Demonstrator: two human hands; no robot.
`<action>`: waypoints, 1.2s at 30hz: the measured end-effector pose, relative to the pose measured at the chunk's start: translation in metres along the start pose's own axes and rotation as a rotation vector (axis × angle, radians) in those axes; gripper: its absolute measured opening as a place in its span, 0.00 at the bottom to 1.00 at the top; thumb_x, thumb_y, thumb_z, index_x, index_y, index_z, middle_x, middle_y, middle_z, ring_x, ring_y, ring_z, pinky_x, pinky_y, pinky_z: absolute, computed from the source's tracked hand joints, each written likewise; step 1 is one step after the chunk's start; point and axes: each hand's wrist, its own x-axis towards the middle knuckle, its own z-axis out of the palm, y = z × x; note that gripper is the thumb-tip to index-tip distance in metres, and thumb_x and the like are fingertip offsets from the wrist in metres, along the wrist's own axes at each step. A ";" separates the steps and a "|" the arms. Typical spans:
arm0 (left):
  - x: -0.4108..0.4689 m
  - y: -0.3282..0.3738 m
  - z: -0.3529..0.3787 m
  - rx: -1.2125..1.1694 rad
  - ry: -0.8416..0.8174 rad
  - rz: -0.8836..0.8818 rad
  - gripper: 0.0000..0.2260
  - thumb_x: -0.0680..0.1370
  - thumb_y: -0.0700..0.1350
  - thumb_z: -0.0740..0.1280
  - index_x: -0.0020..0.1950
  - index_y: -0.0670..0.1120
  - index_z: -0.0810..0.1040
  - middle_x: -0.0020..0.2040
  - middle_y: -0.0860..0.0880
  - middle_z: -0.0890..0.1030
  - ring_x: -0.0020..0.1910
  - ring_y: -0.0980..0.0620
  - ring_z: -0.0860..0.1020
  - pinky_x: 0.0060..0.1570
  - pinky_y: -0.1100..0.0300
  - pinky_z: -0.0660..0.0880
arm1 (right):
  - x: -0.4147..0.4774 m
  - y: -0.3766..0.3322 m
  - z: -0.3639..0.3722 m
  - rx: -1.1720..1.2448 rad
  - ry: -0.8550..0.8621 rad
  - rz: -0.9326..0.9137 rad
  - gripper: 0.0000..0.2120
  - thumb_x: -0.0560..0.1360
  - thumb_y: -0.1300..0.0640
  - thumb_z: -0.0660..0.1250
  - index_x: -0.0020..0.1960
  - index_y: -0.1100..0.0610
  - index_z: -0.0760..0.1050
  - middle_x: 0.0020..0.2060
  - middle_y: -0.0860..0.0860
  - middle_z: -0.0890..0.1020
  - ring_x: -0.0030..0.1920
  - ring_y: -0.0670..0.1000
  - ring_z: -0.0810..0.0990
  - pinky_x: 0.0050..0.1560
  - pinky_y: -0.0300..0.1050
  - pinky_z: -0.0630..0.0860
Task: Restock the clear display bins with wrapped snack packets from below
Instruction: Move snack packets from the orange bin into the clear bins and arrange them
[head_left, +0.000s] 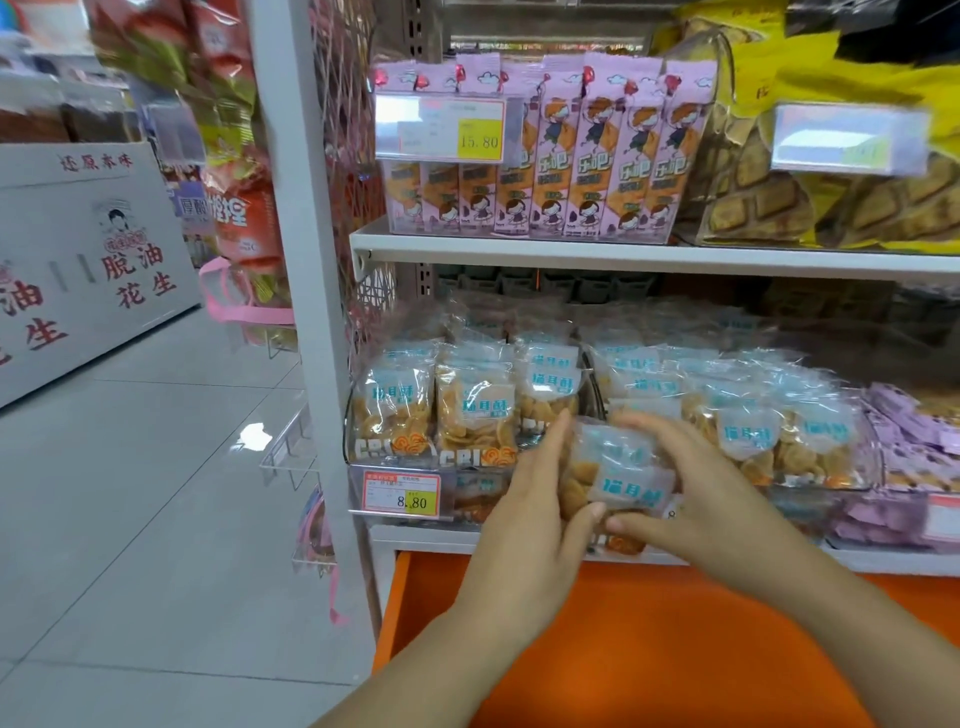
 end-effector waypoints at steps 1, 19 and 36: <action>0.002 0.004 0.000 0.002 -0.005 0.017 0.35 0.80 0.51 0.63 0.66 0.74 0.37 0.65 0.69 0.63 0.59 0.74 0.66 0.61 0.72 0.66 | 0.003 0.000 -0.005 -0.034 -0.002 -0.005 0.35 0.65 0.52 0.77 0.61 0.33 0.60 0.56 0.33 0.67 0.54 0.35 0.71 0.42 0.22 0.70; 0.031 -0.072 -0.058 0.986 0.224 0.172 0.29 0.53 0.31 0.80 0.51 0.49 0.82 0.63 0.47 0.79 0.65 0.44 0.75 0.62 0.33 0.54 | 0.092 -0.027 0.023 -0.440 -0.035 0.135 0.32 0.71 0.52 0.73 0.70 0.55 0.63 0.68 0.52 0.61 0.63 0.60 0.70 0.64 0.54 0.69; 0.033 -0.085 -0.055 0.860 0.228 0.175 0.44 0.52 0.23 0.73 0.67 0.44 0.73 0.67 0.40 0.73 0.67 0.38 0.71 0.67 0.38 0.54 | 0.069 -0.002 0.064 -0.775 0.048 -0.312 0.37 0.76 0.64 0.62 0.74 0.64 0.40 0.76 0.61 0.48 0.76 0.59 0.47 0.72 0.51 0.37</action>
